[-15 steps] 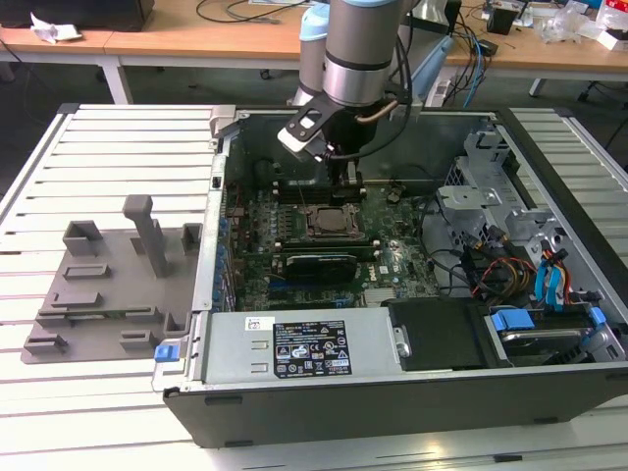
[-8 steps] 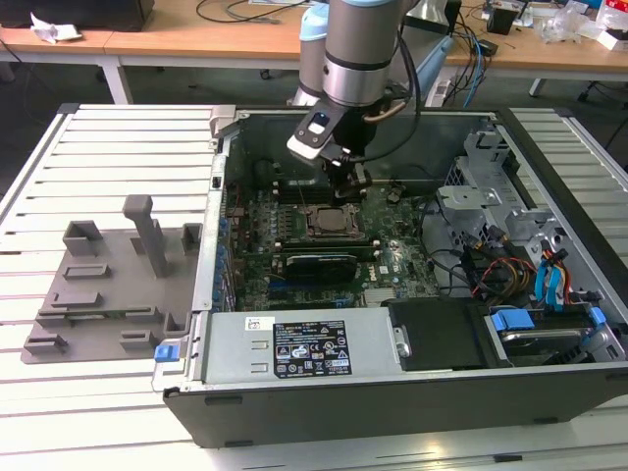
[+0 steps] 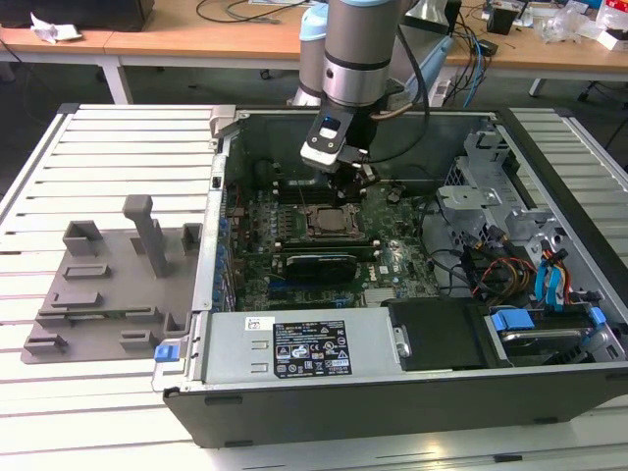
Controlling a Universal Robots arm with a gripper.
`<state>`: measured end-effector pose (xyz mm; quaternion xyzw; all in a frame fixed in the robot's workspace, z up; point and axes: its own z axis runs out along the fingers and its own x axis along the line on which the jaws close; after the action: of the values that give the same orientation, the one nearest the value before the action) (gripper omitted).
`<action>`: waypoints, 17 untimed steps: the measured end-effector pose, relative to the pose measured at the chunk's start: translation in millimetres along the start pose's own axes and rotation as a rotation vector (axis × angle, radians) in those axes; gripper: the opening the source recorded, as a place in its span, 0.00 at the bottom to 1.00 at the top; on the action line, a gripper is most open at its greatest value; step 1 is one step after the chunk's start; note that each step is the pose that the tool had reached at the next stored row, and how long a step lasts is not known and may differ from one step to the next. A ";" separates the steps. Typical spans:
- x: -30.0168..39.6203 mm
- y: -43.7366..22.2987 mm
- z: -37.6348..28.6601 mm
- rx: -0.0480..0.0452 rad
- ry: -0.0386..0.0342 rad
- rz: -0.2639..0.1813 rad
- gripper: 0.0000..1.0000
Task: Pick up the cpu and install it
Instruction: 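Install the first cpu locking lever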
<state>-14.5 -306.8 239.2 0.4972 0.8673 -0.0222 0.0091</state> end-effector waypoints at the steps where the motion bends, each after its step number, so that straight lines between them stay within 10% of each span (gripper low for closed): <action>1: 0.0 0.0 0.0 -0.0006 -0.0005 -0.017 0.11; 17: 0.0 0.0 0.0 -0.0088 -0.0069 -0.233 0.11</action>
<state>-14.4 -306.8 239.2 0.3930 0.9192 -0.0211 0.0116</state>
